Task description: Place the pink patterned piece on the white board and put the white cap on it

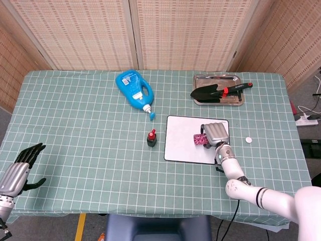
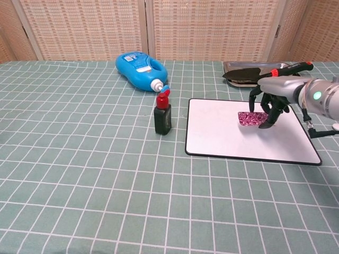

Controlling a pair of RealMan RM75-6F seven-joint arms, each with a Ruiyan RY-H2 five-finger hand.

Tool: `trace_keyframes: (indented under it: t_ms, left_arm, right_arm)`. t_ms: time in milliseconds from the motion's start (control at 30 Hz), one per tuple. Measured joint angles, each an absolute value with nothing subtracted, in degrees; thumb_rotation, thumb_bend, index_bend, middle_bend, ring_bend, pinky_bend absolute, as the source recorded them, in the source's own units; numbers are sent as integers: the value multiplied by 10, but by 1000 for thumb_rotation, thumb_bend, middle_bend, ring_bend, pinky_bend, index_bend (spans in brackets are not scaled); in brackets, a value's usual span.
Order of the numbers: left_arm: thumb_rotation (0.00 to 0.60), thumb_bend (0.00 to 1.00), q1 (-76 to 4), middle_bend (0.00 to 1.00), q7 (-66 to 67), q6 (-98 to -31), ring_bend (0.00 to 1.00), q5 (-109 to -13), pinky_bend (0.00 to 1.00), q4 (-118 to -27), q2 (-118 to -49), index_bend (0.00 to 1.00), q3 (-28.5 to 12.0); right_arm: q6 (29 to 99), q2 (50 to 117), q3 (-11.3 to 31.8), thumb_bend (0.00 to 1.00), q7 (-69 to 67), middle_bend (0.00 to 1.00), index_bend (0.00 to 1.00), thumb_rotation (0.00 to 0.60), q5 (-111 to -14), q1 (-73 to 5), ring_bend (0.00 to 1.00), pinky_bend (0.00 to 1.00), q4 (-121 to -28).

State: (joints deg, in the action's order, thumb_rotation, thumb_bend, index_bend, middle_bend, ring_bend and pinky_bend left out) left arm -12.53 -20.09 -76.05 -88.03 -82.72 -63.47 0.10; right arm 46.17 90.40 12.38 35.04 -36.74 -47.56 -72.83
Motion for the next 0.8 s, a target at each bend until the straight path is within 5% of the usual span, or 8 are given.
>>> trace_keyframes:
  t_ms: [100, 233, 367, 800]
  left_arm:
    - [600, 183, -128, 0, -205, -757, 0, -880, 0, -822, -637, 0, 1]
    - [600, 182, -129, 0, -211, -753, 0, -878, 0, -818, -638, 0, 0]
    - [600, 181, -131, 0, -214, -748, 0, -877, 0, -814, -641, 0, 1]
    - [600, 183, -135, 0, -205, -738, 0, -874, 0, -814, -646, 0, 3]
  right_arm:
    - [457, 914, 123, 184, 351, 755, 411, 600, -355, -485, 715, 664, -710]
    - [447, 921, 120, 9, 349, 755, 263, 600, -345, -493, 715, 662, -695]
    - [441, 922, 117, 0, 341, 755, 198, 600, -341, -498, 715, 661, -690]
    - [516, 804, 91, 5, 365, 761, 380, 600, -325, -465, 730, 665, -796]
